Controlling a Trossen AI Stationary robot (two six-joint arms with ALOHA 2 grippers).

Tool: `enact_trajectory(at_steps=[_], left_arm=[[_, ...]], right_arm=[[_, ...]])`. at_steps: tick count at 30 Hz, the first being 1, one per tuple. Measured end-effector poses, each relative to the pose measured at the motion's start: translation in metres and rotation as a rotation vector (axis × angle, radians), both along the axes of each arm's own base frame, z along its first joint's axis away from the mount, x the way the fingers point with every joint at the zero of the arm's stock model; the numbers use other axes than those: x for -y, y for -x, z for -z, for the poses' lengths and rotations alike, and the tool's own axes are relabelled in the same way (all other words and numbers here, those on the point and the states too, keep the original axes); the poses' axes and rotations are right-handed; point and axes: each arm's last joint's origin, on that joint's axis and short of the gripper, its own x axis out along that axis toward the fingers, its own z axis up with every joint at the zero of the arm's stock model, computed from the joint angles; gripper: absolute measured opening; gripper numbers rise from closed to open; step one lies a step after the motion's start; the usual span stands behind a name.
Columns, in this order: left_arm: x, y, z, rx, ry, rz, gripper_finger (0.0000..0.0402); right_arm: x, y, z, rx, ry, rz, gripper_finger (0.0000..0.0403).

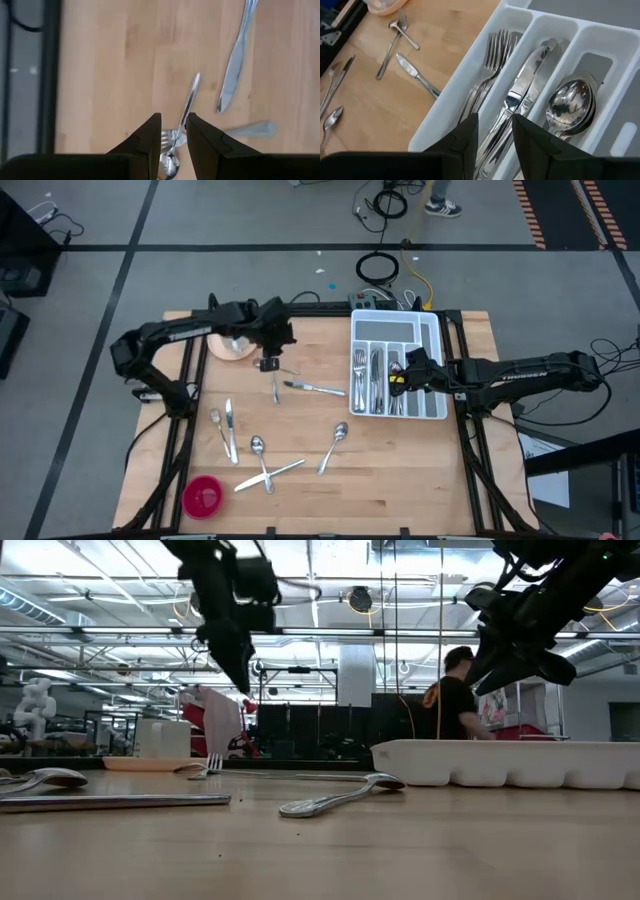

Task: Sort silverware
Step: Put the top silver spoon into the white silverware tray

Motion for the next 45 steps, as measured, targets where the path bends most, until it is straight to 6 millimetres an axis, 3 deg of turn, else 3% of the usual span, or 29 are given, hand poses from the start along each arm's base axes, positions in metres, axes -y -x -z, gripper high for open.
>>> enact_trajectory(at_steps=[9, 18, 25, 31, 40, 45], left_arm=[[-0.027, 0.001, 0.041, -0.104, 0.142, 0.176, 0.0096], [-0.023, 0.015, 0.093, -0.236, 0.225, 0.210, 0.0096], [-0.023, 0.031, 0.126, -0.272, 0.135, 0.175, 0.0096], [-0.021, 0.033, 0.125, -0.286, 0.126, 0.119, 0.0096], [-0.016, 0.034, 0.091, -0.201, 0.046, 0.101, 0.0096], [-0.025, 0.032, 0.093, -0.163, 0.003, 0.124, 0.0096]], right_arm=[[0.000, 0.000, 0.000, -0.013, 0.015, -0.023, 0.0112], [0.000, 0.000, 0.000, -0.020, 0.026, -0.035, 0.0112], [0.000, 0.000, 0.000, -0.019, 0.026, -0.035, 0.0112], [-0.001, -0.001, 0.000, -0.010, -0.005, -0.053, 0.0112], [-0.001, -0.001, 0.000, -0.008, -0.010, -0.066, 0.0112], [-0.001, -0.001, 0.000, -0.015, 0.004, -0.077, 0.0112]])
